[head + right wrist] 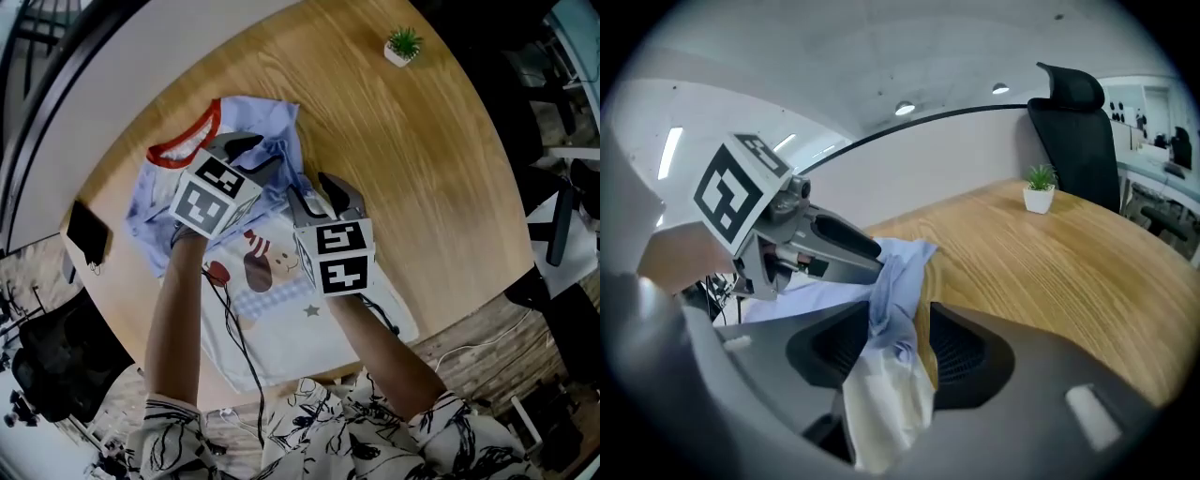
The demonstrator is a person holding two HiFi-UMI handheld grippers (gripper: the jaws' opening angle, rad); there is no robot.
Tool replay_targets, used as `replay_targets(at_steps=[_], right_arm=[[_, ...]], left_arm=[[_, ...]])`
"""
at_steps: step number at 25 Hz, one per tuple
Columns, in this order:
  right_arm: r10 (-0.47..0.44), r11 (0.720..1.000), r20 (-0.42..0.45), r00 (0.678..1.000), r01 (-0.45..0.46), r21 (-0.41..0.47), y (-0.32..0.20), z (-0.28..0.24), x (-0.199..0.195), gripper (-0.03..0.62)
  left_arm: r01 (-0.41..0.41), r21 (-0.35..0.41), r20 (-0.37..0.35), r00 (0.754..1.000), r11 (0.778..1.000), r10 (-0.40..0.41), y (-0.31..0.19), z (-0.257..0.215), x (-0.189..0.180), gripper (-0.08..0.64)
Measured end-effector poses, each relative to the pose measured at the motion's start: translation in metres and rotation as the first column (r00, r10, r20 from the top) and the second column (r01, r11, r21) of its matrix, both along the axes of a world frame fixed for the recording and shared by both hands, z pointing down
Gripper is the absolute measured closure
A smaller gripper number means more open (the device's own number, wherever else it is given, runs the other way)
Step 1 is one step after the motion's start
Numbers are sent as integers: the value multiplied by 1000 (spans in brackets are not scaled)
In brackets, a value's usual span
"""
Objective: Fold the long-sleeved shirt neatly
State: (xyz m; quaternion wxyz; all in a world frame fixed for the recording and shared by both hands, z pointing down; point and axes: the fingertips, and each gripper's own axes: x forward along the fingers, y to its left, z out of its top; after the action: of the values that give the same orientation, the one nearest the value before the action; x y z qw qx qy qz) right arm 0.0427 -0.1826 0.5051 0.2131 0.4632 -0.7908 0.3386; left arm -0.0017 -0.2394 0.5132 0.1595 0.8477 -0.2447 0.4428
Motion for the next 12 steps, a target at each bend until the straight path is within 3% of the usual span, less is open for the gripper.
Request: replay_targets(at_steps=[6,12], right_arm=[[-7,1000,-58,998,6,-12,-3,18,15,377],[-21,1000,-18,1000,21,-20,-2,19,16,374]], left_arm=[[44,123,53,997,991,-51,-33,3,10,446],[124,197,55,989,973,-137,-50,3,1,411]])
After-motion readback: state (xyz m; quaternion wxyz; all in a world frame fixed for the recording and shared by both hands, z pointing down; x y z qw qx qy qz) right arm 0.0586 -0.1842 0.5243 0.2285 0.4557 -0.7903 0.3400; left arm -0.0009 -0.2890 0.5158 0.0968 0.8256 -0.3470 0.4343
